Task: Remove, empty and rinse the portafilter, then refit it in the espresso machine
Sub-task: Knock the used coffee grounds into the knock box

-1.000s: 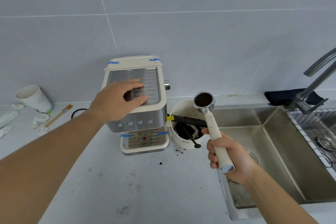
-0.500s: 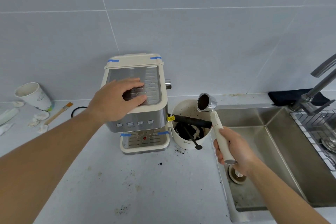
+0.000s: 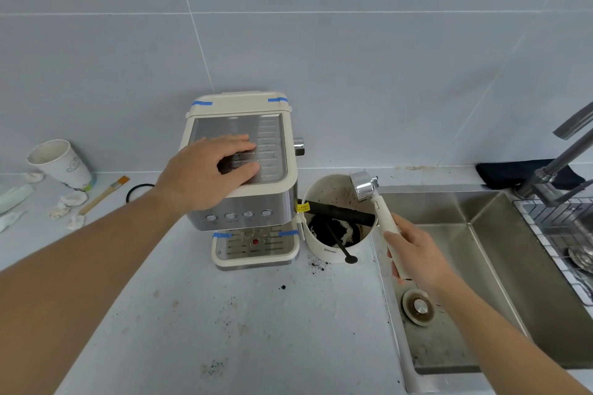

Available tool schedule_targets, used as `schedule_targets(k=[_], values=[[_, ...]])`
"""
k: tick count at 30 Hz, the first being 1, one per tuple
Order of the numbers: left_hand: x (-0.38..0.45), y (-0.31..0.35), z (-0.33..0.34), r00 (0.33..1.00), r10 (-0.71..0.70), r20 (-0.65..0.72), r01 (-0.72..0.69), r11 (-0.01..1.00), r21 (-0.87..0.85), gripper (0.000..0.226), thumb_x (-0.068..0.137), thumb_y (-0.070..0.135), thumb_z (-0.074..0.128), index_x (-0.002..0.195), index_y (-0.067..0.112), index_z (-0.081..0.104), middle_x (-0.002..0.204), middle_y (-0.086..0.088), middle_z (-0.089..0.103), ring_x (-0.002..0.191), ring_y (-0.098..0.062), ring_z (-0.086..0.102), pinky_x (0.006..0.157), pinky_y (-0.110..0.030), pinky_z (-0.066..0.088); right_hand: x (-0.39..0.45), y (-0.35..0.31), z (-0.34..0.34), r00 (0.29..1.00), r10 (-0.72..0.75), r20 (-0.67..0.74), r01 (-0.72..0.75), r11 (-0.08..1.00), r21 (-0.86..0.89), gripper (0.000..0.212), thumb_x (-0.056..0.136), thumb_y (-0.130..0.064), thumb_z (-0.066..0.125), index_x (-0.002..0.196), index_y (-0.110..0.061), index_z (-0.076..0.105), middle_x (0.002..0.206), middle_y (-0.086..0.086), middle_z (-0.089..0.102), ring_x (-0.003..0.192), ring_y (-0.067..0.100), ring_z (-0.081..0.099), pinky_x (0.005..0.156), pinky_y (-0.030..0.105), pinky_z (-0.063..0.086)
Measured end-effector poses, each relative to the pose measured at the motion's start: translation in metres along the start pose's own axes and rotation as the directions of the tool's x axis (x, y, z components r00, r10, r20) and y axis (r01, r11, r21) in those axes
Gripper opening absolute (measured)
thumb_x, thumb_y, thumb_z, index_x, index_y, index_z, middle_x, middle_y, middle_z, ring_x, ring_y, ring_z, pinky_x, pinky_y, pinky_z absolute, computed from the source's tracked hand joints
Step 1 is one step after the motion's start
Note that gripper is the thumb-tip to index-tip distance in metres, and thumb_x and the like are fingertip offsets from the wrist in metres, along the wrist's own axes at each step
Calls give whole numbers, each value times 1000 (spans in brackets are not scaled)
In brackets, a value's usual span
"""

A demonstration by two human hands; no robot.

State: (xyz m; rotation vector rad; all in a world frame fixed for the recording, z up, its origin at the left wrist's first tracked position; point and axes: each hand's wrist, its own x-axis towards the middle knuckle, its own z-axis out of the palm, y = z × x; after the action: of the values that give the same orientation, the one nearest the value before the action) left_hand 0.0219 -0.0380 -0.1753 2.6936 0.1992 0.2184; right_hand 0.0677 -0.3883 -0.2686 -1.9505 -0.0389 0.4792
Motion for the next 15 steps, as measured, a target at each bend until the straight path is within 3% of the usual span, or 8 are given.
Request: schedule_targets(k=[5, 9, 13, 15], values=[[0, -1, 0, 1000, -4, -2, 4, 1000, -6, 46, 85, 63, 49, 128, 49, 52, 143, 29, 44, 134, -14, 42, 108, -47, 36, 6, 9, 1, 999, -37, -28, 31, 978, -205, 48, 97, -20, 52, 142, -37, 50, 83, 6, 60, 50, 17, 56, 46, 29, 51], [2, 1, 0, 1000, -3, 1, 3, 1000, -1, 46, 85, 63, 49, 128, 49, 52, 143, 29, 44, 133, -12, 42, 107, -45, 37, 4, 10, 1, 994, -97, -45, 78, 943, -323, 50, 97, -25, 54, 145, -36, 46, 88, -3, 64, 63, 18, 61, 66, 39, 58], [3, 1, 0, 1000, 3, 4, -3, 1000, -4, 47, 84, 65, 47, 128, 50, 51, 143, 29, 44, 134, -14, 42, 107, -48, 37, 3, 7, 2, 992, -108, -64, 78, 931, -357, 49, 96, -27, 56, 143, -39, 46, 86, -5, 66, 66, 22, 69, 66, 43, 60], [3, 0, 1, 1000, 6, 5, -6, 1000, -4, 50, 82, 68, 45, 128, 50, 51, 143, 30, 44, 134, -14, 42, 107, -48, 37, 3, 7, 1, 989, -126, -74, 89, 922, -378, 49, 96, -27, 56, 142, -39, 47, 83, -7, 65, 67, 19, 67, 62, 37, 58]])
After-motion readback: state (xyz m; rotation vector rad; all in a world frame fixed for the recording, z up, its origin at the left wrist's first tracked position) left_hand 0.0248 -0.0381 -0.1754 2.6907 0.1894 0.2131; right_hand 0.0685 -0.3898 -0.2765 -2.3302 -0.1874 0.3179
